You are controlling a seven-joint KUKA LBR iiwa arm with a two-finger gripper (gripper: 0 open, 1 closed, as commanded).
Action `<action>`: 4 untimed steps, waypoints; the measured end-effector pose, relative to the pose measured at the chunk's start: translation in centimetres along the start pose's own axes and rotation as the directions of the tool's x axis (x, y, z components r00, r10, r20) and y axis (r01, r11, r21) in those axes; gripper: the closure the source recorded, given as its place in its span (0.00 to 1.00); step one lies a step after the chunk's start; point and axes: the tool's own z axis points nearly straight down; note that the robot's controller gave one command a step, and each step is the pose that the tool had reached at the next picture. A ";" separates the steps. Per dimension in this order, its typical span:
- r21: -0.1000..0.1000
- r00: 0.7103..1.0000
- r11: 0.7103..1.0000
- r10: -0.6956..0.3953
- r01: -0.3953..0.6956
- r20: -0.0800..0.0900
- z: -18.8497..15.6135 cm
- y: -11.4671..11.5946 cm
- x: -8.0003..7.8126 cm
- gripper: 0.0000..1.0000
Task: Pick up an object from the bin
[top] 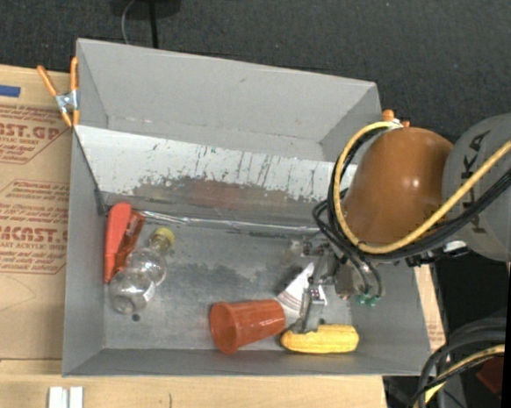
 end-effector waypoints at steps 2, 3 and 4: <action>0.001 0.997 0.997 -0.075 0.075 0.011 4.2 0.6 -0.1 0.00; 0.000 0.996 0.996 -0.088 0.088 0.011 9.6 1.0 -0.8 0.00; 0.001 0.987 0.987 -0.159 0.159 0.010 13.0 2.1 0.4 1.00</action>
Offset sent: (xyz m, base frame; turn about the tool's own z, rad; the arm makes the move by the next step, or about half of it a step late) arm -0.0039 0.0175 -0.1297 -0.2129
